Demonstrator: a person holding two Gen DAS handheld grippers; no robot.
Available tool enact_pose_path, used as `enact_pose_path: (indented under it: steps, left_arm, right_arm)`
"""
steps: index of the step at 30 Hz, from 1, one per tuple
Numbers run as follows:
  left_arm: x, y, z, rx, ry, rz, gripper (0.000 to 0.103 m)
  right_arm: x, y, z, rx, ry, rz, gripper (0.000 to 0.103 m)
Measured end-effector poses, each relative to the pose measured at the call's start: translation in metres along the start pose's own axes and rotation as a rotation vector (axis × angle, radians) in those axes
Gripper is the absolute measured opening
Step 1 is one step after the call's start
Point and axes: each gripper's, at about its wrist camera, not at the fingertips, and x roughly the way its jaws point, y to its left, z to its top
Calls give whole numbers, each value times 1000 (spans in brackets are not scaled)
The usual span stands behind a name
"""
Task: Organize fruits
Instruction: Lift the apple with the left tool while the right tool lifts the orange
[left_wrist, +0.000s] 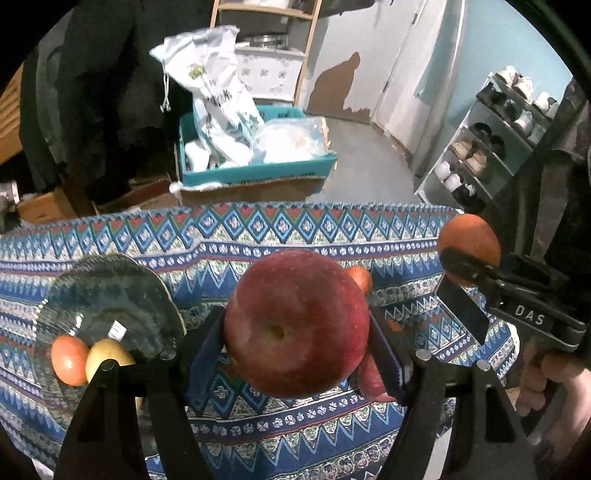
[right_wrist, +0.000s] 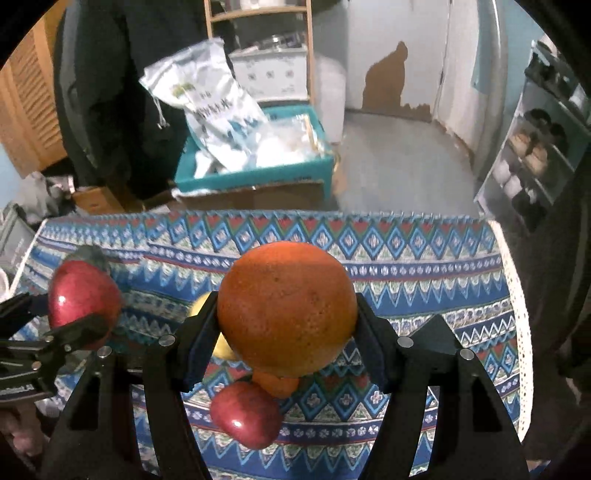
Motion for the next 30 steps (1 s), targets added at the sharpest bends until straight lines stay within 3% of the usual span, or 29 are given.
enact_pose_path:
  steps: [13,30]
  left_arm:
    - [-49,-2,8,24,-106,0,76]
    - [-75,37,9,-42,-150,25,76]
  right_arm:
    - [-61,24,13,-23,-124,54,68]
    - [-67,75,30,-83,-153,147,68]
